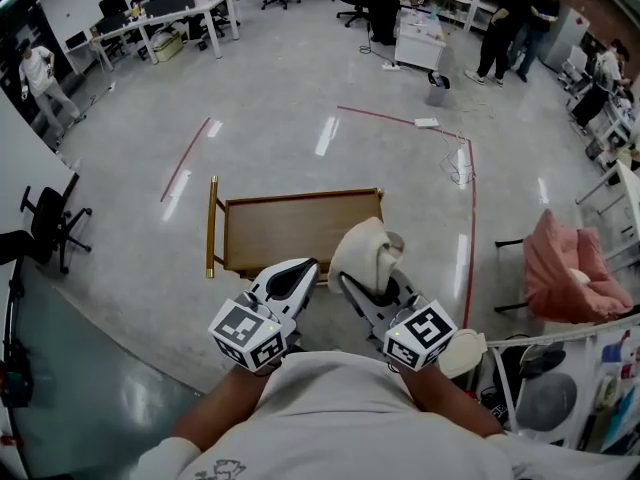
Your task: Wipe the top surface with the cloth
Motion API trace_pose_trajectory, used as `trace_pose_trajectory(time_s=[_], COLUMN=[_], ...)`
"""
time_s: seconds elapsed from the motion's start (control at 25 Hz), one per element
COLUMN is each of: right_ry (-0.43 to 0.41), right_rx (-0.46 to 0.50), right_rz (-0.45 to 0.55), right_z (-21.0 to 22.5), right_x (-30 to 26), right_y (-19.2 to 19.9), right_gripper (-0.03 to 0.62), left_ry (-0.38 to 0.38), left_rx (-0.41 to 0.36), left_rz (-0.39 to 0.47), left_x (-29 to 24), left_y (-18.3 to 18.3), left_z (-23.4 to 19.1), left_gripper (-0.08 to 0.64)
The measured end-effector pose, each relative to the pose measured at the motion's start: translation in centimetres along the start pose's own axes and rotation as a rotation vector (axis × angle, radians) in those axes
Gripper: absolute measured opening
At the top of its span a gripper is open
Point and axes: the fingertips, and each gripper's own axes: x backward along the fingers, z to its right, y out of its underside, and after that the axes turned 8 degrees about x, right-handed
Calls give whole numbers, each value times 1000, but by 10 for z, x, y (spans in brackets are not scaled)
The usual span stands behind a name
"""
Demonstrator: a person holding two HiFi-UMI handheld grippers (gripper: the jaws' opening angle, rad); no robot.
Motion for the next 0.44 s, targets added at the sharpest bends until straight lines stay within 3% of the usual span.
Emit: trace_pose_trajectory(time_s=[0.44], right_ry=[3], right_rx=[14], right_rz=[2], right_z=[-5], right_x=[6], right_y=[-3], right_gripper=[92], left_ry=[8], left_rx=[2], left_rz=[13], left_x=[5], left_y=[-1], left_z=[6], left_gripper=[6])
